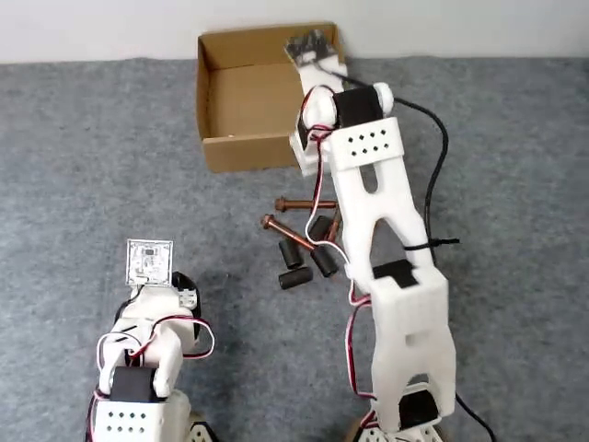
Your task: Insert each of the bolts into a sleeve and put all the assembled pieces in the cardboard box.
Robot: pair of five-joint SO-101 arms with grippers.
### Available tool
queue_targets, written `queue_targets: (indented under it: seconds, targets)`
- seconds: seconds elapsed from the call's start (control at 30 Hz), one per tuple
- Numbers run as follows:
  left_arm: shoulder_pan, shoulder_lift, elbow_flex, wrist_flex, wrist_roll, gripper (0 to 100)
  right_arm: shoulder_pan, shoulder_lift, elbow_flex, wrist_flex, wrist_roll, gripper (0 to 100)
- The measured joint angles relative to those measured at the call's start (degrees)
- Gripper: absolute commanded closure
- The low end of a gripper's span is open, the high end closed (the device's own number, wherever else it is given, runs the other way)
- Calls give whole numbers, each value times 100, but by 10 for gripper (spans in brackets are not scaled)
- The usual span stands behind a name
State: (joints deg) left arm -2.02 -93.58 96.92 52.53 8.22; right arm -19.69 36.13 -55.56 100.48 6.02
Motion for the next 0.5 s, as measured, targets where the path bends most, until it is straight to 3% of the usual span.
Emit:
queue_targets:
  seconds: [0.2,0.4,0.5]
  targets:
    - [0,0,0,0,0,995,-114,-378,1881,0,0,980]
    - [0,0,0,0,0,995,-123,-9,1969,0,0,757]
    - [0,0,0,0,0,995,-149,237,2022,0,211,731]
